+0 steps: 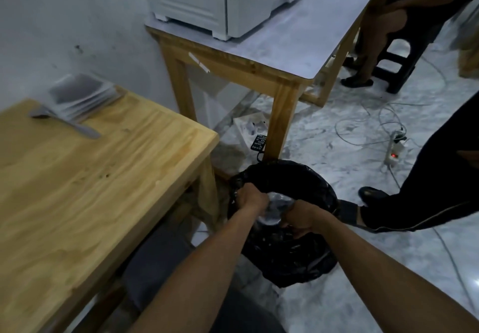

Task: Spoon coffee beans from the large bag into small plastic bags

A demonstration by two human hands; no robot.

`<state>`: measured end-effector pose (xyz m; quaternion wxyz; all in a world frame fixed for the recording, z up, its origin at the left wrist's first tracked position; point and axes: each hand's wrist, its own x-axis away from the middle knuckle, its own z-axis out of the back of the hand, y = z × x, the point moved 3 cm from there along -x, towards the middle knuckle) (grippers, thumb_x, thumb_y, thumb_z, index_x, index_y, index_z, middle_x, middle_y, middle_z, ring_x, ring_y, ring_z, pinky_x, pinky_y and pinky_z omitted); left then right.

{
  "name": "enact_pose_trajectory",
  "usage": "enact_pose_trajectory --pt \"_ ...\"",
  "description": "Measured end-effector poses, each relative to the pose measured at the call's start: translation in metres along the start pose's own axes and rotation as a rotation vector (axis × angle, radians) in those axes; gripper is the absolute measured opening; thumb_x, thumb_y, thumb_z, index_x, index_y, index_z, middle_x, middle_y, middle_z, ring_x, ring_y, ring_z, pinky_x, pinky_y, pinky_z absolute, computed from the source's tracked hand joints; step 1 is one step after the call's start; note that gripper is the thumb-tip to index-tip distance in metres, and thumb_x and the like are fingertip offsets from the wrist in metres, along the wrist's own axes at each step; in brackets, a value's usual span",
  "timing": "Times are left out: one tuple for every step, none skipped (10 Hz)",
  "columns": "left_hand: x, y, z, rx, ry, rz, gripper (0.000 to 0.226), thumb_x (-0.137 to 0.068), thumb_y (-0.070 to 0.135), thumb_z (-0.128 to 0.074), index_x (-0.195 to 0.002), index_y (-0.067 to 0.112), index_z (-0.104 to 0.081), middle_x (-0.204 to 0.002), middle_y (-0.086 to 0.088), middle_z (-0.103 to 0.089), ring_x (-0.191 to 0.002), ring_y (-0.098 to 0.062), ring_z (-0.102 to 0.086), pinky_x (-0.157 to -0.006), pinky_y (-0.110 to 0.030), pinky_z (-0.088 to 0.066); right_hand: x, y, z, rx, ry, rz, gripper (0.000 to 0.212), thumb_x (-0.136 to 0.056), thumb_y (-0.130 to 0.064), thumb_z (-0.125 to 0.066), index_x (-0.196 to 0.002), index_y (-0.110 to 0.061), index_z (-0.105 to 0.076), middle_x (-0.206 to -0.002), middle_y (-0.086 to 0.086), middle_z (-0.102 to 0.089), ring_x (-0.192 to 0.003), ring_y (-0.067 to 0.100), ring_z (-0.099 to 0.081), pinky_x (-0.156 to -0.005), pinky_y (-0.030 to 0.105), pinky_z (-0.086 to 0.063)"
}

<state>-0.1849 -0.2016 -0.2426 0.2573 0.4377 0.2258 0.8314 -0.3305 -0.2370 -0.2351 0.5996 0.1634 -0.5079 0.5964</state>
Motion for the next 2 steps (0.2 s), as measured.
enact_pose_trajectory --pt "-0.0031 -0.0039 0.0086 -0.008 0.018 -0.018 0.034 -0.094 0.011 -0.062 -0.123 -0.005 -0.058 -0.126 -0.02 -0.062 -0.111 -0.036 -0.065 -0.09 -0.034 -0.057 0.0006 -0.0024 -0.001 0.032 -0.001 0.016 0.033 -0.095 -0.007 -0.065 -0.127 -0.004 -0.059 -0.101 0.014 -0.059 -0.092 0.028 -0.06 -0.086 0.041 -0.059" --pt "-0.0078 -0.0092 0.0136 0.036 0.012 -0.009 0.04 -0.09 0.012 -0.066 -0.125 -0.004 -0.058 -0.128 -0.018 -0.061 -0.113 -0.035 -0.064 -0.091 -0.037 -0.058 0.0019 -0.0084 0.0001 0.052 0.007 0.04 0.013 -0.092 -0.007 -0.067 -0.104 -0.003 -0.065 -0.08 0.011 -0.061 -0.073 0.023 -0.061 -0.09 0.044 -0.06"
